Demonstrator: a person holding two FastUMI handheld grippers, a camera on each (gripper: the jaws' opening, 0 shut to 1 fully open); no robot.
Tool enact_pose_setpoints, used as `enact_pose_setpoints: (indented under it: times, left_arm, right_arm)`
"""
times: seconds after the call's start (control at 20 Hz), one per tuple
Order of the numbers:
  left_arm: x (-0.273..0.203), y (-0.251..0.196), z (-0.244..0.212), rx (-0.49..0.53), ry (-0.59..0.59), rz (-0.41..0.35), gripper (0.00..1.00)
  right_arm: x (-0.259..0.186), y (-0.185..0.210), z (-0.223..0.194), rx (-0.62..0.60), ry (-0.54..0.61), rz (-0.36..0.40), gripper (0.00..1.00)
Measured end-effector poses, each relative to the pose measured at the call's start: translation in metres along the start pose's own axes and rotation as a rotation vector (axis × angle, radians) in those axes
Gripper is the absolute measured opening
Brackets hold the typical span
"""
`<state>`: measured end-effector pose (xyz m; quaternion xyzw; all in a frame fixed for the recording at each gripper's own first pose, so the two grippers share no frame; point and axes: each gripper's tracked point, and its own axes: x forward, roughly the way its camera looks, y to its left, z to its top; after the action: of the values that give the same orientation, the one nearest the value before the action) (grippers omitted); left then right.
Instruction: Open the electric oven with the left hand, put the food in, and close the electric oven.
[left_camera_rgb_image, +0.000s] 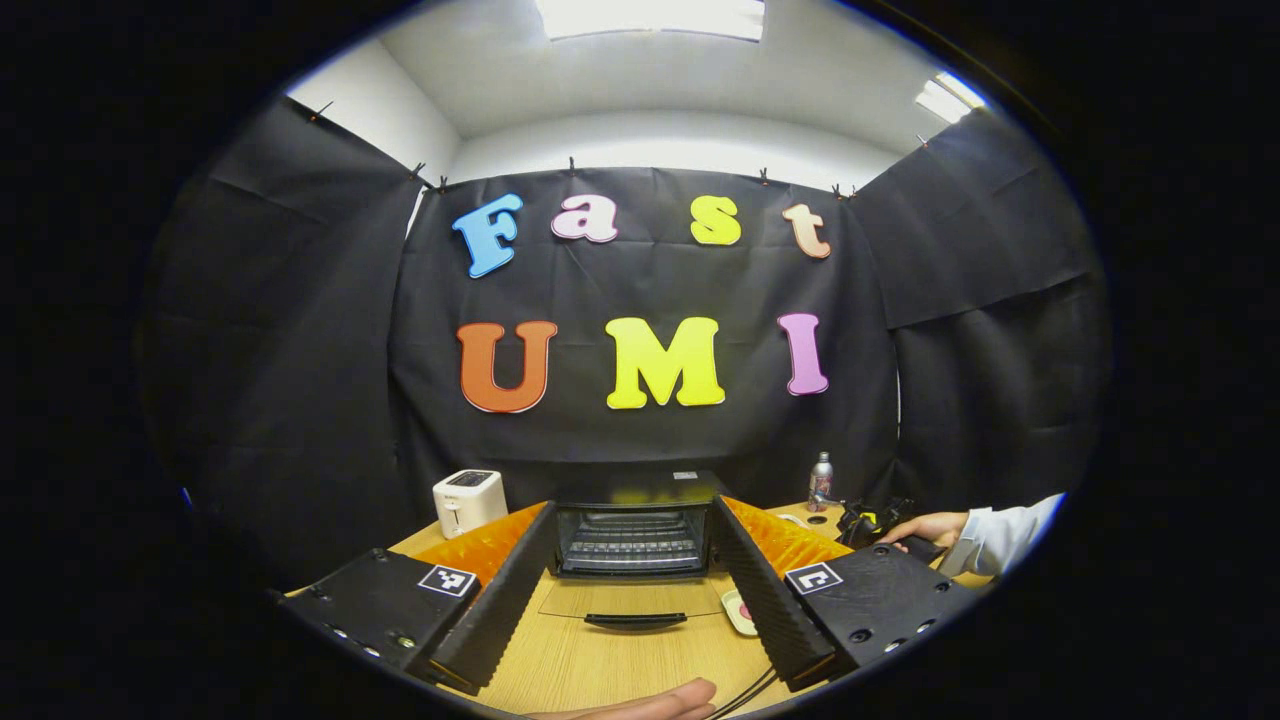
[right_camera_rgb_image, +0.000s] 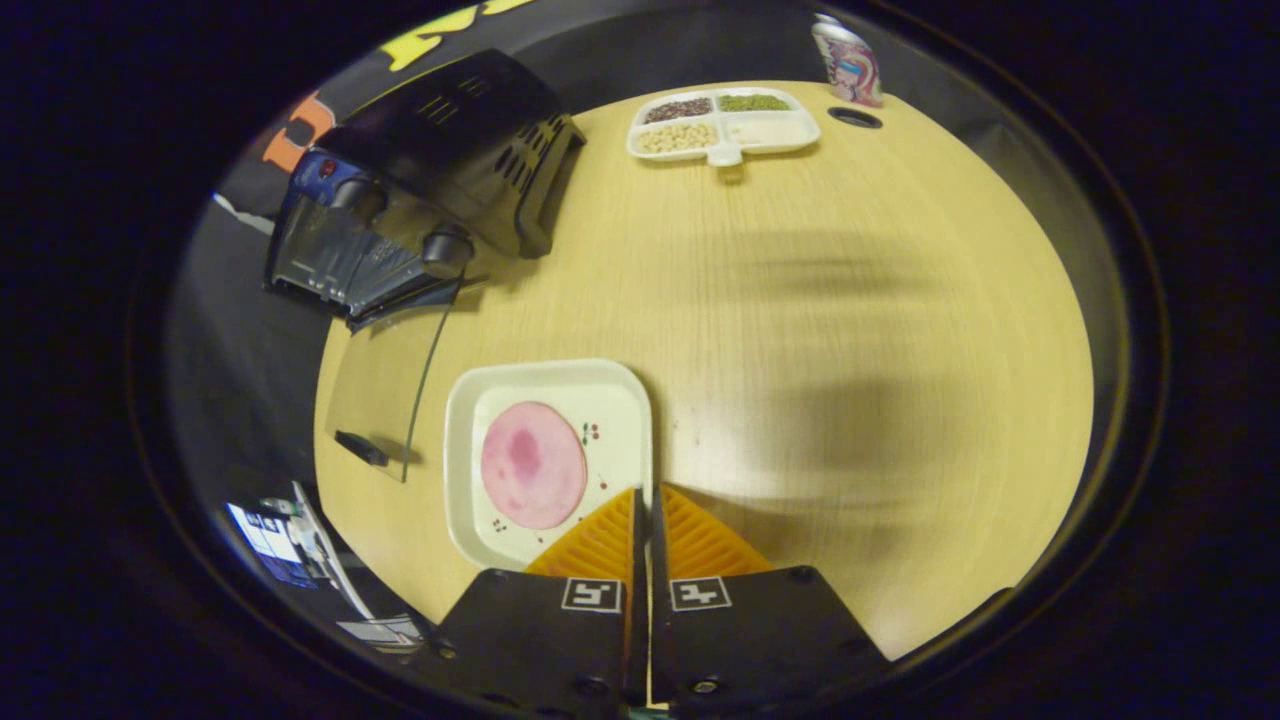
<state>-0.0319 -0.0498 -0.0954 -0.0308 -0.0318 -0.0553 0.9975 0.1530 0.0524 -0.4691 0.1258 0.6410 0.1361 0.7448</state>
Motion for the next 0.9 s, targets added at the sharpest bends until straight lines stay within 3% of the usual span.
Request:
enact_pose_setpoints:
  times: [0.3, 0.35, 0.8, 0.85, 0.9]
  left_arm:
    - [-0.009, 0.007, 0.002, 0.009, -0.004, 0.006, 0.96]
    - [-0.013, 0.007, 0.003, 0.002, -0.006, 0.009, 0.96]
    - [-0.029, 0.006, 0.001, 0.0, -0.005, 0.0, 0.96]
    - [-0.029, 0.005, 0.0, 0.005, -0.004, -0.004, 0.89]
    - [-0.028, 0.003, -0.001, 0.011, -0.004, -0.007, 0.89]
  right_arm:
    - [-0.028, 0.004, -0.012, 0.096, -0.036, 0.109, 0.0]
    - [-0.036, 0.008, -0.013, 0.097, -0.052, 0.134, 0.04]
    - [-0.026, -0.01, -0.009, 0.017, -0.057, 0.025, 0.0]
    - [-0.024, -0.007, -0.007, 0.016, -0.061, 0.036, 0.0]
    - [-0.023, -0.006, -0.007, 0.012, -0.058, 0.036, 0.0]
